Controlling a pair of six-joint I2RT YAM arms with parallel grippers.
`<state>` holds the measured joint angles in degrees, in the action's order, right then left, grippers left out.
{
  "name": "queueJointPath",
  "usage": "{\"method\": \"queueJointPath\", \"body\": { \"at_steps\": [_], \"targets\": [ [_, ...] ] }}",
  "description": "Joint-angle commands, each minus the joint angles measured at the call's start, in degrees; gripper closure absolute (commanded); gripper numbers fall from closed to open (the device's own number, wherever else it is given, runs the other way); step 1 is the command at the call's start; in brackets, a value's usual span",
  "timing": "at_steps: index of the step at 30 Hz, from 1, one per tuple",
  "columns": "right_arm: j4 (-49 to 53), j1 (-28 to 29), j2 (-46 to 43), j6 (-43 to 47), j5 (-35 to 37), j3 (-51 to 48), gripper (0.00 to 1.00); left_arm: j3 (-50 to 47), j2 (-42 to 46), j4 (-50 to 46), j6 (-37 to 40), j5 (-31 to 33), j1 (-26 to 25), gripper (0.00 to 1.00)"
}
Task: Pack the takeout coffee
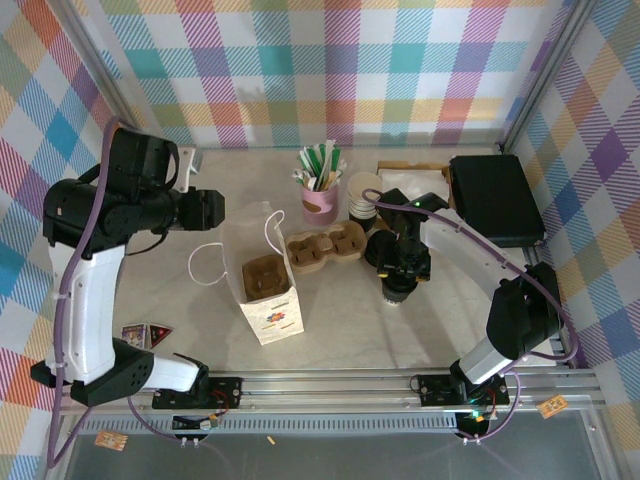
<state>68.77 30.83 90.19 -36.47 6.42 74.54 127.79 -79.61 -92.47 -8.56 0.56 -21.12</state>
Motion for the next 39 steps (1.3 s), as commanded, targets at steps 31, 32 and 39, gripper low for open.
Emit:
{"method": "queueJointPath", "body": {
  "at_steps": [31,32,39],
  "targets": [
    [24.1,2.9,-2.3,3.4,0.8,28.7,0.59,-10.1,8.9,-10.2,1.0,2.6,-0.1,0.48],
    [26.7,3.4,-1.2,3.7,1.0,31.9,0.59,-11.3,9.3,-10.2,1.0,2.3,-0.1,0.48],
    [33.5,7.0,4.4,0.9,-2.7,48.4,0.63,-17.8,11.5,-10.2,0.7,-1.9,-0.1,0.50]
  ]
}}
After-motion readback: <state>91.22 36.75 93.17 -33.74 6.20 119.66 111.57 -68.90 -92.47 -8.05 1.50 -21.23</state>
